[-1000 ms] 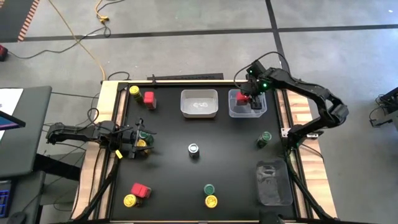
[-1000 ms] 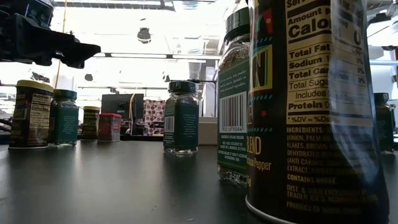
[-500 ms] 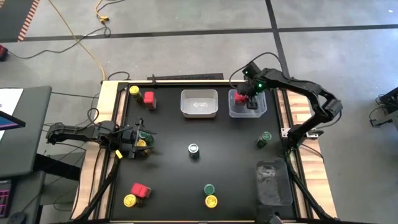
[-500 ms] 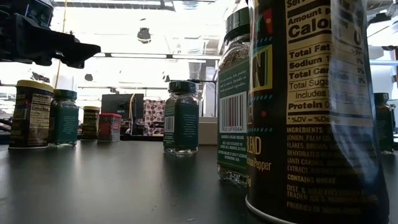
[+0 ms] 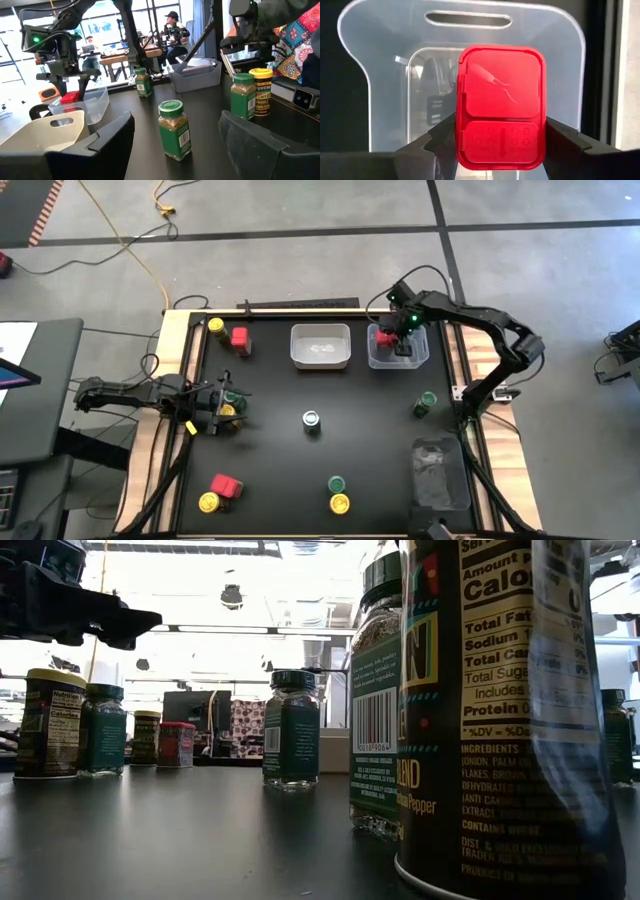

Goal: Sort spices by type
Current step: Put the middle red seasoning can into the transparent bin

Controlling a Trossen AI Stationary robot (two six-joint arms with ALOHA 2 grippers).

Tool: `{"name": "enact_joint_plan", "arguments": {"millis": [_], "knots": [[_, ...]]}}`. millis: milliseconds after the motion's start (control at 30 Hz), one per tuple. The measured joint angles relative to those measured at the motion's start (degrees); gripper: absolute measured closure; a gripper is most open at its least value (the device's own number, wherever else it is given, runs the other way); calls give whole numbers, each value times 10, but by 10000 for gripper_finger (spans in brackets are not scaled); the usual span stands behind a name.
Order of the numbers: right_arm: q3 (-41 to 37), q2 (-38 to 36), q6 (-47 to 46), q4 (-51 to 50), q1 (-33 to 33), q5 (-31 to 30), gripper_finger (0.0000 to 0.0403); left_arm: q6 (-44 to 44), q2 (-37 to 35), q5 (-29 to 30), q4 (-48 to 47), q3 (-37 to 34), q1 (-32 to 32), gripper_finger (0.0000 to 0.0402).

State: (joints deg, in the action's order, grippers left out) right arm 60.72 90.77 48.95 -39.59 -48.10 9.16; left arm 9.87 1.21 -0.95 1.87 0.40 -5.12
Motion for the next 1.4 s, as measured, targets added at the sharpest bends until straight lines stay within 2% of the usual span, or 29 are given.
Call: {"name": "enact_joint_plan", "arguments": {"millis": [967,1267,1400], "knots": [[0,0,-5,7,-4,-2,157,0,0,0,0,0,0,123],[1,0,-5,7,-4,-4,121,0,0,0,0,0,0,123],[1,0,-4,7,-4,-4,117,0,0,0,0,0,0,123]]}}
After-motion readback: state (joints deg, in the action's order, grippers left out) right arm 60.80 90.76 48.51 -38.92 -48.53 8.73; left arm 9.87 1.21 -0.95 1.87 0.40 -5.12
